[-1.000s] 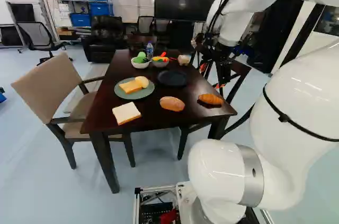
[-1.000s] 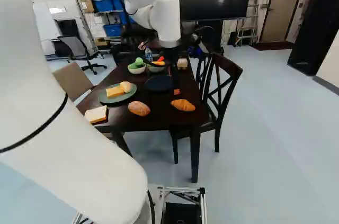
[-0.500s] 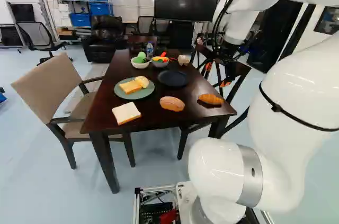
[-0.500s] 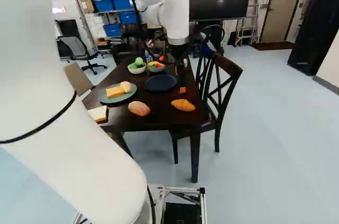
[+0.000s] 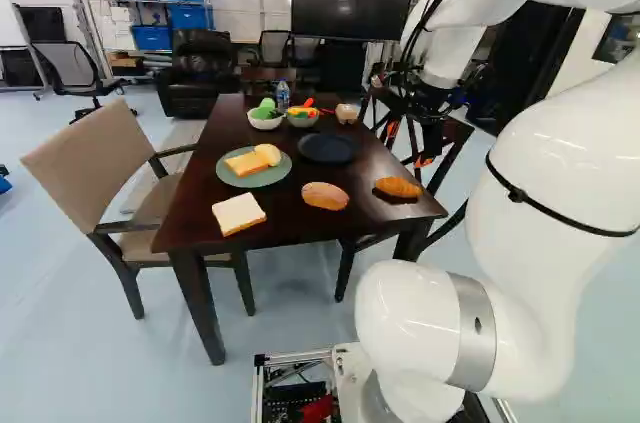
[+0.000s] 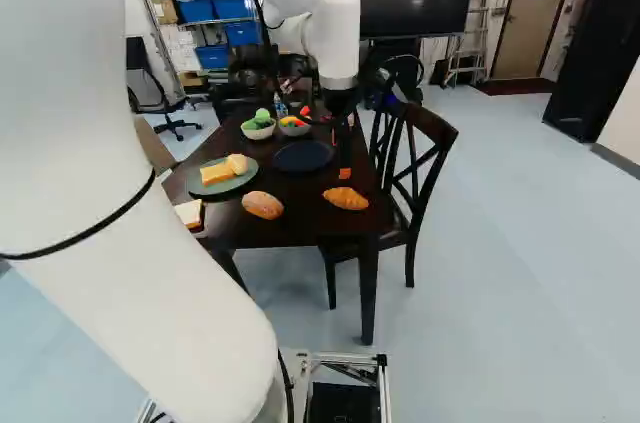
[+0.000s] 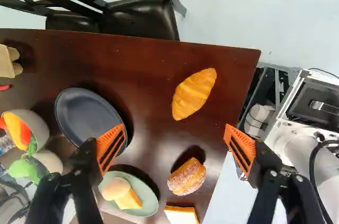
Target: Move the croissant to the empty plate
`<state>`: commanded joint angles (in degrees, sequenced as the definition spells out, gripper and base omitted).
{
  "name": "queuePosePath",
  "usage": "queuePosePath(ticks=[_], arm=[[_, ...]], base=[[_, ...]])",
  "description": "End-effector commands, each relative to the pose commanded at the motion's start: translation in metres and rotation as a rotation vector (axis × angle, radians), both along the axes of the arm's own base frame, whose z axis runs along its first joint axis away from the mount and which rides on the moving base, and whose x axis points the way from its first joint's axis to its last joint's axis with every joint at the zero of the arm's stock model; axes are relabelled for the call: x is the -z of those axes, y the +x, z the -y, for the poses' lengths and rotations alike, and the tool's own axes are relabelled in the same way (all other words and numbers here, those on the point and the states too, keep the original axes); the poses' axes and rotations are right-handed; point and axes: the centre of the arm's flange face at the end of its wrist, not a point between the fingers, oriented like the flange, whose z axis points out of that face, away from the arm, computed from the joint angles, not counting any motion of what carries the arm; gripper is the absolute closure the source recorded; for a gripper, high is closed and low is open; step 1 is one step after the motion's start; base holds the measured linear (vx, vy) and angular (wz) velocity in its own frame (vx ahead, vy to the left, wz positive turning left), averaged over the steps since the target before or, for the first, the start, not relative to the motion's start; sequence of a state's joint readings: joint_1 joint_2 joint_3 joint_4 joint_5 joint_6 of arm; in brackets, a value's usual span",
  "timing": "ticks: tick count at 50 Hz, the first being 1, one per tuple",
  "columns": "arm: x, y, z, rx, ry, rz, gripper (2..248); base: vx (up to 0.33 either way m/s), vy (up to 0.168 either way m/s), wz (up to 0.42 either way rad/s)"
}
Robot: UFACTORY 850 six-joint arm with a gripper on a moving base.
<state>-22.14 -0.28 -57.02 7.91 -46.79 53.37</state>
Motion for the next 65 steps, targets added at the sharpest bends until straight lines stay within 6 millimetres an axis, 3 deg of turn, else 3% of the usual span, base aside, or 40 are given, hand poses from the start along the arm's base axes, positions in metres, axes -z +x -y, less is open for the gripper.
queuePosePath(ticks=[14,50,65], arm=[[0.004,0.002,0.001,0.119,0.028,-0.012,3],[0.056,0.025,0.01,0.493,0.117,-0.132,3],[0.08,0.034,0.014,0.496,0.122,-0.171,3]], base=[[0.0,0.0,0.0],[0.0,0.0,0.0],[0.0,0.0,0.0]])
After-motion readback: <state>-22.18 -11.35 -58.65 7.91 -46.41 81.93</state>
